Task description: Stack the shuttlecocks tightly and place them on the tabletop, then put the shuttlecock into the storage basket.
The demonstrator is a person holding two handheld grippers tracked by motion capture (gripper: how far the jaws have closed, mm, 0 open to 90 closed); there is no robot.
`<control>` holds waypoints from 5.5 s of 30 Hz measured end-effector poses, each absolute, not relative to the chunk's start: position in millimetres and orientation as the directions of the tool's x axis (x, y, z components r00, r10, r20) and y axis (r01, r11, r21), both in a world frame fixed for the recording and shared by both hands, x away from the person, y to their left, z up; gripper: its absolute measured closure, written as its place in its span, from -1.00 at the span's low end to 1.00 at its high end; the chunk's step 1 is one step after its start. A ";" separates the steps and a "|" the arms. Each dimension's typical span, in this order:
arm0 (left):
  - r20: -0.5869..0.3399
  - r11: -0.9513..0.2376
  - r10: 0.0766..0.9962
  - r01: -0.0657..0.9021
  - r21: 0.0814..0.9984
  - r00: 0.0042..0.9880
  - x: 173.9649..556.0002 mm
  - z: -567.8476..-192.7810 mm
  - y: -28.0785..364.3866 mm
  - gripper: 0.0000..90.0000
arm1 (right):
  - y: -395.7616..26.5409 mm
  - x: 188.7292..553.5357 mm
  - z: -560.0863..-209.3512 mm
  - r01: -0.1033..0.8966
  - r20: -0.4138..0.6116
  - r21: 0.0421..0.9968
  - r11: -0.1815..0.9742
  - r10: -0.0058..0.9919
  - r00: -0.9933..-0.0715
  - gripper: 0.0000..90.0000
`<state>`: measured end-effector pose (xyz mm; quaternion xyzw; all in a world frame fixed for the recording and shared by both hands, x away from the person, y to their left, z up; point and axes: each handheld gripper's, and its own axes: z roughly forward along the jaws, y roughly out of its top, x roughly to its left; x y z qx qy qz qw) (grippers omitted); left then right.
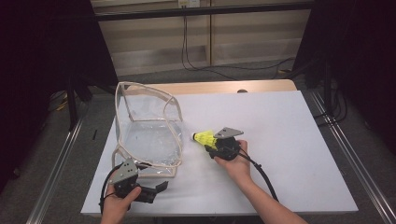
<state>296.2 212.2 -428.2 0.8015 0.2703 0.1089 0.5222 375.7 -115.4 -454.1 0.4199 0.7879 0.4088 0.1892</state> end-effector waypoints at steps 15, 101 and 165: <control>-0.108 -0.309 0.546 0.319 0.896 0.831 296.1 -428.1 212.5 -0.91 | -124.2 377.7 -450.3 0.514 0.082 0.798 0.314 0.789 -0.608 0.86; -0.115 -0.297 0.556 0.326 0.897 0.823 293.1 -428.5 215.9 -0.92 | -142.0 381.8 -417.2 0.467 0.074 0.801 0.374 0.713 -0.697 0.84; -0.131 -0.281 0.548 0.329 0.901 0.826 297.2 -428.1 216.1 -0.91 | -136.9 368.1 -311.0 0.388 0.047 0.818 0.425 0.622 -0.781 0.83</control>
